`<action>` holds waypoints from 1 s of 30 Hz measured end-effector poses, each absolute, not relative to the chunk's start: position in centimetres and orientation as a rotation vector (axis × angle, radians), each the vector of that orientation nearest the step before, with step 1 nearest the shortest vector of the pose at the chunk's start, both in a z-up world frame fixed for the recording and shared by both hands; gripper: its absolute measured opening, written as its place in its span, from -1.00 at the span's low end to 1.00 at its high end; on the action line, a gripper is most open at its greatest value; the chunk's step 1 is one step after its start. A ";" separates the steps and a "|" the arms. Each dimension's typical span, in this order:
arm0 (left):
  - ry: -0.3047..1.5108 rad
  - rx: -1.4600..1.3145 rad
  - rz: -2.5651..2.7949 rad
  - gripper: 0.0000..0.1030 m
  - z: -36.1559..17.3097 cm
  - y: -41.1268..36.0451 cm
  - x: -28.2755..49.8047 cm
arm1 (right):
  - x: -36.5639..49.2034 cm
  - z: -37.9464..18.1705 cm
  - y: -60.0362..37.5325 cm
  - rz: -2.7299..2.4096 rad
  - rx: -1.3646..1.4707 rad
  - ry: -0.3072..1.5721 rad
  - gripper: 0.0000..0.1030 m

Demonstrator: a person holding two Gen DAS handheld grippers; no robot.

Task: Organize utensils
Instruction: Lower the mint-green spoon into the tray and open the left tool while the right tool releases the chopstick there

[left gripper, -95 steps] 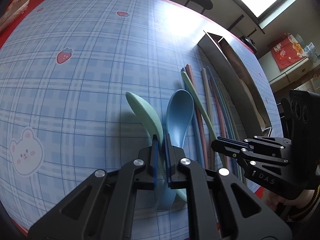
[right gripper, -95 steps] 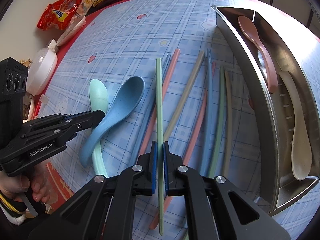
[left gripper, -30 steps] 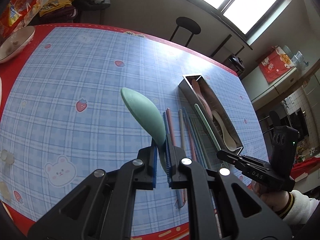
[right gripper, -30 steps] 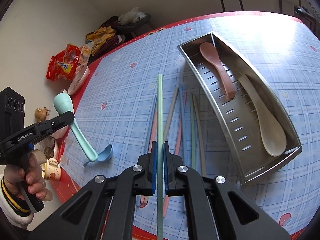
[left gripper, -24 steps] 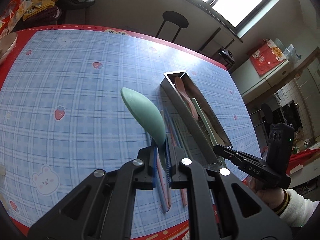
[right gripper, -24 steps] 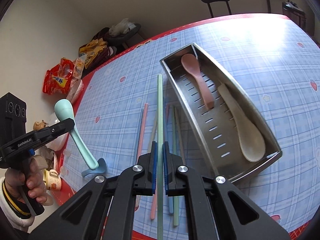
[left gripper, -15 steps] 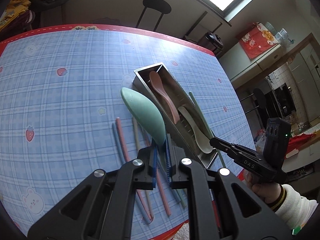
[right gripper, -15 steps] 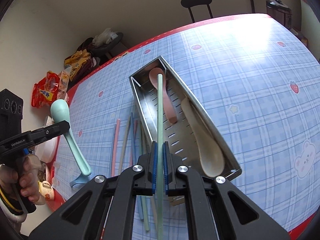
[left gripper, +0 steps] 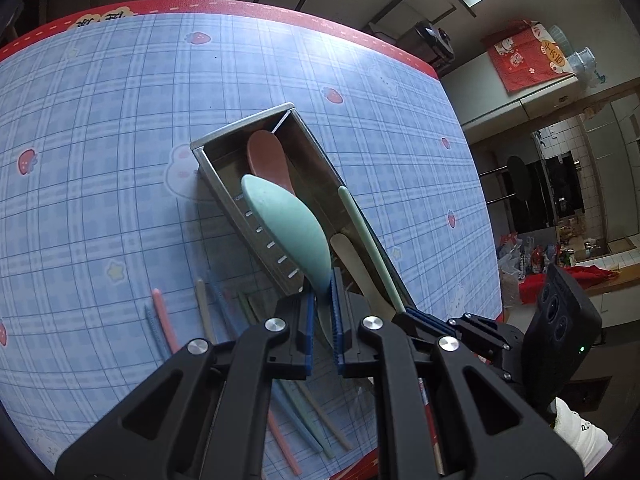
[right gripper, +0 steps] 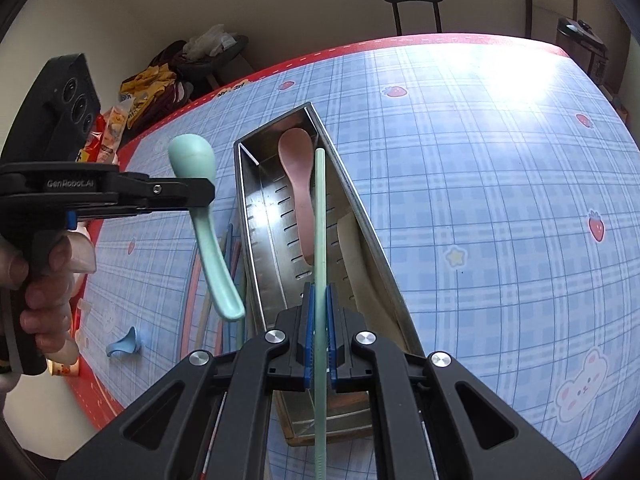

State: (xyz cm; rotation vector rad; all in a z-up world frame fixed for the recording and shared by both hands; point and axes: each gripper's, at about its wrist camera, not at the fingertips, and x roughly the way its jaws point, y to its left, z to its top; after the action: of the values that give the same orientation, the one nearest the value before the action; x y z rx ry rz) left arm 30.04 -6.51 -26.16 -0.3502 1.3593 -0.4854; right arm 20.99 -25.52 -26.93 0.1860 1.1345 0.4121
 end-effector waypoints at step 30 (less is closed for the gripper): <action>1.527 -0.195 -0.394 -0.77 -31.4 -11.6 37.3 | 25.7 -30.3 -24.1 0.426 0.175 1.199 -0.88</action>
State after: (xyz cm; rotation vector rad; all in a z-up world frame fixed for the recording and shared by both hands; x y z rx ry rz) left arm 37.27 -11.59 -31.42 -0.1953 1.5272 -0.3935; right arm 25.74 -24.10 -30.28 0.1753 1.1990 0.4258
